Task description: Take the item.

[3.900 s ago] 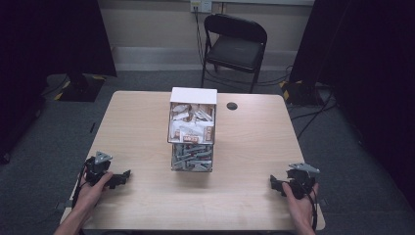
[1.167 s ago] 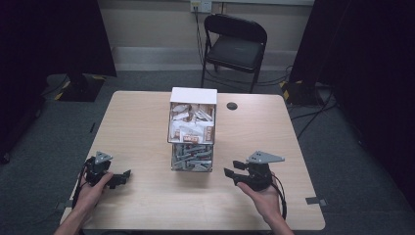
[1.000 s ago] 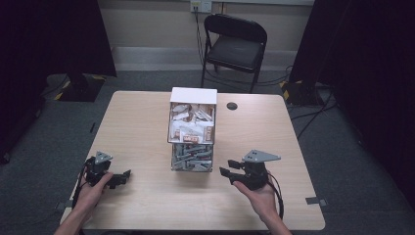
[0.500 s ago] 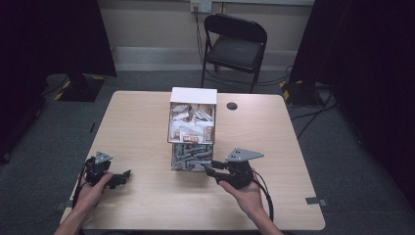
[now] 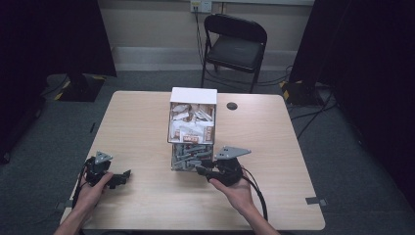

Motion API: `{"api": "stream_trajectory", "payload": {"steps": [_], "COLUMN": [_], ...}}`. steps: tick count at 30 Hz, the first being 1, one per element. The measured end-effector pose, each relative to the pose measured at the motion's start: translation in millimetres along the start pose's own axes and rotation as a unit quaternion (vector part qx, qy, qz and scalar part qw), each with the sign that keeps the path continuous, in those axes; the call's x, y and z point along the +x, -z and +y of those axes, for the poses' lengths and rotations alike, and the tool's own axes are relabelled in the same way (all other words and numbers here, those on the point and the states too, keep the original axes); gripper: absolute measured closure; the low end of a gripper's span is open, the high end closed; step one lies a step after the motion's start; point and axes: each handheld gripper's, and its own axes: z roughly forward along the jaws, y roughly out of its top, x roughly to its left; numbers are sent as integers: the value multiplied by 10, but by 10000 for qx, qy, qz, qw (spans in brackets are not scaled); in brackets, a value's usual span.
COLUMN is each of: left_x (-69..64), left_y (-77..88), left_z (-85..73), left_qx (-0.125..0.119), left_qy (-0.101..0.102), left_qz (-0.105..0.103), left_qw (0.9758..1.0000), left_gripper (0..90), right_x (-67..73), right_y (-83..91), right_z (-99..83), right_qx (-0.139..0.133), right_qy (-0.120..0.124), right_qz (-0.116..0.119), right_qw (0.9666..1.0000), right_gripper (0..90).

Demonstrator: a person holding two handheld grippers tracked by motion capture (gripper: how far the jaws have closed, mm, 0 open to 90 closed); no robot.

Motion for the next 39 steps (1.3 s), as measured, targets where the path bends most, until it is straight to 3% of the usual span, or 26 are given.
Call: {"api": "stream_trajectory", "payload": {"steps": [11,18,27,39], "left_x": [0,-1,-1,-1], "left_y": [0,2,2,1], "left_z": [0,0,0,0], "left_qx": [0,0,1,0], "left_qy": [-2,-9,-11,-13], "left_qz": [2,7,7,6], "left_qw": [10000,10000,10000,10000], "left_gripper": [0,0,0,0], "right_x": [11,31,12,-33], "right_y": [-69,-94,-177,-218], "right_z": [0,8,-10,-61], "right_qx": [-97,-141,-64,63], "right_qy": [73,123,8,78], "right_qz": [10,22,192,98], "right_qw": [9999,9998,9998,9999], "right_gripper": [652,709,767,855]}}
